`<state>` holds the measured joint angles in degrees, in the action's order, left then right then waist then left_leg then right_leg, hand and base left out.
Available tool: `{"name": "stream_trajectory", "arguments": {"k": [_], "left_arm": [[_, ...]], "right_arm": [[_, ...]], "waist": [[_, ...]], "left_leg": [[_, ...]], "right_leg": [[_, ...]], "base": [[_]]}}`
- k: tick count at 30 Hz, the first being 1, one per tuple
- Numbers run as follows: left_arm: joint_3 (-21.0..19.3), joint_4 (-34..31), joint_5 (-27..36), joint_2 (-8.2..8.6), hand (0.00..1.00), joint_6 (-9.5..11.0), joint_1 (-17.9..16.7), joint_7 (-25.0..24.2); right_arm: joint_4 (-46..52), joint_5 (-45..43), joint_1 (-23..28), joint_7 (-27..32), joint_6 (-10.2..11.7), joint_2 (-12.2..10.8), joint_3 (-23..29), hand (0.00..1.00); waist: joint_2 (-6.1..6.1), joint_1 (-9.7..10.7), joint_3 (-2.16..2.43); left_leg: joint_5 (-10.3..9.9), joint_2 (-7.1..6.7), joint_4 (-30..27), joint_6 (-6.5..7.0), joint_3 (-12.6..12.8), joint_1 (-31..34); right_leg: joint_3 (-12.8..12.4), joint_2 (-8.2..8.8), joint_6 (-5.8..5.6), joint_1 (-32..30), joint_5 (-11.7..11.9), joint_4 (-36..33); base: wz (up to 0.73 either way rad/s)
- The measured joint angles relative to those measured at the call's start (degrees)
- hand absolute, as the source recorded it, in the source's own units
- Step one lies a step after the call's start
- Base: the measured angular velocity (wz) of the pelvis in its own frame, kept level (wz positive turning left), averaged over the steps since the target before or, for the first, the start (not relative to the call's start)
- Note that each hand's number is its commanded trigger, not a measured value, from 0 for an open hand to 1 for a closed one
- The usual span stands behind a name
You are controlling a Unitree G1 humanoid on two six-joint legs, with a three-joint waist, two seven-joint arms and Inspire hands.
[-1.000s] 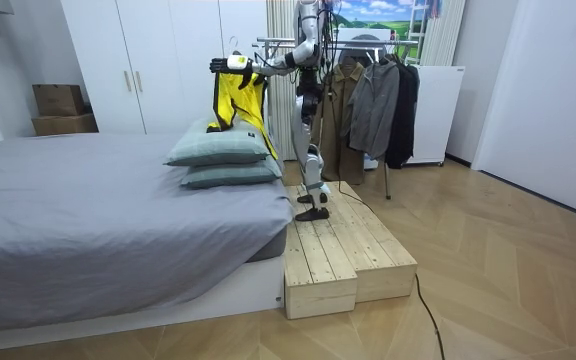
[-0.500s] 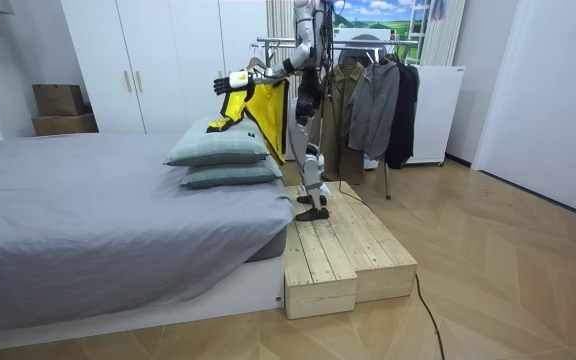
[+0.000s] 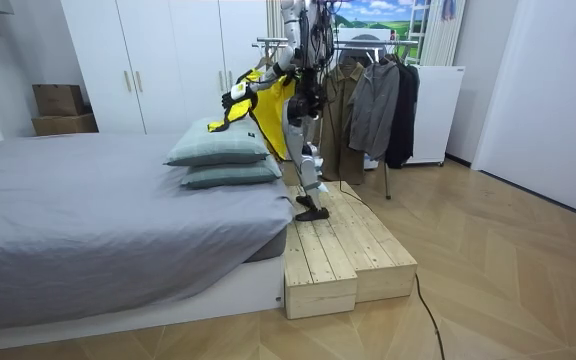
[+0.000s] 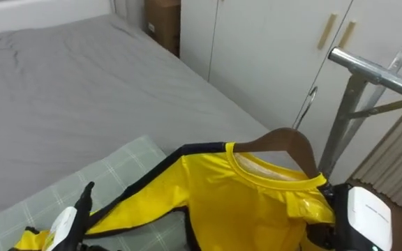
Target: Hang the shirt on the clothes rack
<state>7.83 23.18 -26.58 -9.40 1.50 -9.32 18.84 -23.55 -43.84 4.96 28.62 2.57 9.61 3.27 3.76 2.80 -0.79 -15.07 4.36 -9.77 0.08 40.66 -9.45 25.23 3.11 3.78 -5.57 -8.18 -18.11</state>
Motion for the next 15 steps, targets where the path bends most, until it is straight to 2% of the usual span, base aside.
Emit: {"name": "stream_trajectory", "arguments": {"k": [4,7,8,9,10,11,12,13,14,15], "left_arm": [[0.2,0.0,0.0,0.38,0.0,-0.8,0.0,-1.9],[0.4,0.0,-0.1,1.0,0.0,-1.0,0.1,-3.2],[0.7,0.0,-0.1,0.98,0.0,-1.1,0.1,-3.4],[0.9,0.0,0.0,1.08,0.0,-1.1,0.0,-3.5],[1.0,0.0,0.0,1.08,0.0,-1.1,0.0,-3.6],[1.4,0.5,0.0,1.11,0.0,-1.2,0.0,-3.6],[1.4,0.8,-0.1,1.45,0.0,-1.4,0.0,-3.6],[1.4,0.9,-0.2,1.7,0.0,-1.4,-0.1,-3.6],[1.6,1.0,0.0,2.28,0.0,-1.4,-0.1,-3.6],[2.1,1.0,-0.1,2.73,0.0,-1.3,0.0,-3.6]], "right_arm": [[2.6,-2.0,-0.4,0.0,0.3,0.0,-0.1,1.0],[6.3,-2.3,-0.9,0.0,1.4,-0.1,-0.6,1.0],[7.1,-2.4,-1.4,0.0,2.4,0.0,-0.9,1.0],[7.9,-2.4,-1.6,0.0,3.0,0.0,-0.9,1.0],[8.3,-2.6,-1.7,0.0,3.2,-0.1,-1.1,1.0],[8.6,-3.7,-1.9,0.0,3.5,0.0,-1.5,1.0],[8.6,-6.0,-2.2,0.0,3.8,0.0,-1.7,1.0],[8.6,-7.2,-2.4,0.0,3.9,0.0,-2.0,1.0],[8.6,-9.7,-2.9,0.0,4.0,0.0,-2.2,1.0],[8.7,-11.0,-3.3,0.0,4.1,0.1,-2.3,1.0]], "waist": [[-0.1,0.2,-0.08],[-0.26,1.3,-0.21],[-0.29,1.9,-0.26],[-0.21,1.8,-0.23],[0.0,1.8,-0.31],[0.34,1.8,-0.27],[0.3,1.6,-0.29],[0.33,1.4,-0.28],[0.51,1.2,-0.37],[0.84,1.4,-0.49]], "left_leg": [[-1.2,0.5,-2.0,-0.26,1.8,0.5],[-3.4,2.44,-6.3,-0.88,3.3,0.9],[-4.6,3.57,-8.9,-1.4,4.0,0.9],[-5.7,4.76,-12.4,-1.78,4.7,0.9],[-5.9,5.42,-14.8,-1.86,4.4,1.2],[-5.6,6.75,-21.2,-1.79,2.1,2.5],[-4.1,8.21,-27.6,-1.47,-1.9,4.6],[-2.9,8.41,-30.3,-1.35,-3.8,5.7],[-2.5,7.75,-31.9,-1.22,-7.6,7.4],[-2.6,6.71,-30.4,-1.07,-11.8,9.0]], "right_leg": [[-1.4,0.06,1.11,-1.7,-0.7,-2.0],[-1.6,-0.34,1.99,-2.4,-1.8,-3.4],[-2.0,-0.57,1.98,-2.3,-2.8,-4.4],[-3.4,-0.85,1.51,-2.4,-4.1,-5.5],[-4.4,-0.94,1.38,-2.5,-4.8,-6.1],[-6.9,-1.36,1.55,-2.5,-5.4,-6.9],[-8.9,-1.73,1.93,-2.3,-5.6,-7.6],[-10.1,-1.78,2.09,-2.1,-5.7,-7.9],[-13.2,-1.92,2.19,-2.0,-5.7,-8.5],[-16.1,-2.41,2.02,-2.2,-5.7,-8.4]], "base": [[-0.26],[-0.28],[-0.46],[-0.51],[-0.68],[-0.83],[-0.92],[-1.08],[-1.06],[-1.09]]}}
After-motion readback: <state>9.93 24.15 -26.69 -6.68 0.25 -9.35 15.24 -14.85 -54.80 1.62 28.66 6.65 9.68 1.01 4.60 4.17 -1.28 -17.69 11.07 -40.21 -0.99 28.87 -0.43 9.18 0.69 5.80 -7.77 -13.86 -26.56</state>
